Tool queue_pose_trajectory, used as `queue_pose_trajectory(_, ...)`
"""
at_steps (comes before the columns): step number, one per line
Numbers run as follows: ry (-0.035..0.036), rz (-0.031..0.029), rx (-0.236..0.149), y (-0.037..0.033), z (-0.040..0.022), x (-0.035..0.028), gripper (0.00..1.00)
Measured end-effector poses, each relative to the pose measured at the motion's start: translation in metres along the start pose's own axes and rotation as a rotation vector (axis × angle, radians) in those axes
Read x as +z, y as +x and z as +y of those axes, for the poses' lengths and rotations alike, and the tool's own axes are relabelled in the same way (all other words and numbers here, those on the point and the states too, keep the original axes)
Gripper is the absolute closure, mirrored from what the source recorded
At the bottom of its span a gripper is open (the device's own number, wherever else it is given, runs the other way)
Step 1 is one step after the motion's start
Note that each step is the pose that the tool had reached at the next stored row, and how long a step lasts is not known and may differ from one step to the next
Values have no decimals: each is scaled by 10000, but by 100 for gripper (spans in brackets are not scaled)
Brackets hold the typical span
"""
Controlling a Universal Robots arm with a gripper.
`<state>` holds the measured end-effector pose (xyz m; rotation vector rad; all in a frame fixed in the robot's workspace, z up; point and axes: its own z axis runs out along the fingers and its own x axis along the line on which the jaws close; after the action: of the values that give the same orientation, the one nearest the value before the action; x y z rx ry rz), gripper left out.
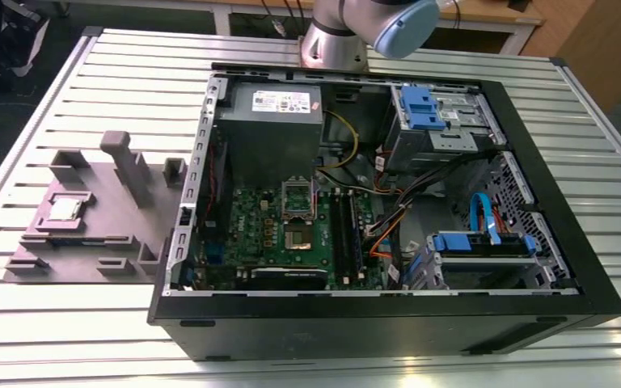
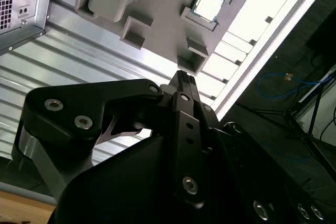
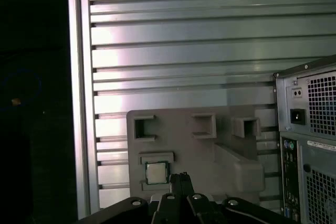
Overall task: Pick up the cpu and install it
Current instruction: 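Reach for the cpu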
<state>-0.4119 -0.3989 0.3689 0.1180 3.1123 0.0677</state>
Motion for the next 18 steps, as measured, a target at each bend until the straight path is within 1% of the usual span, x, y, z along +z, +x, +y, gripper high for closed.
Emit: queue_pose_trajectory(18, 0, 0, 0, 74, -6, 10, 90)
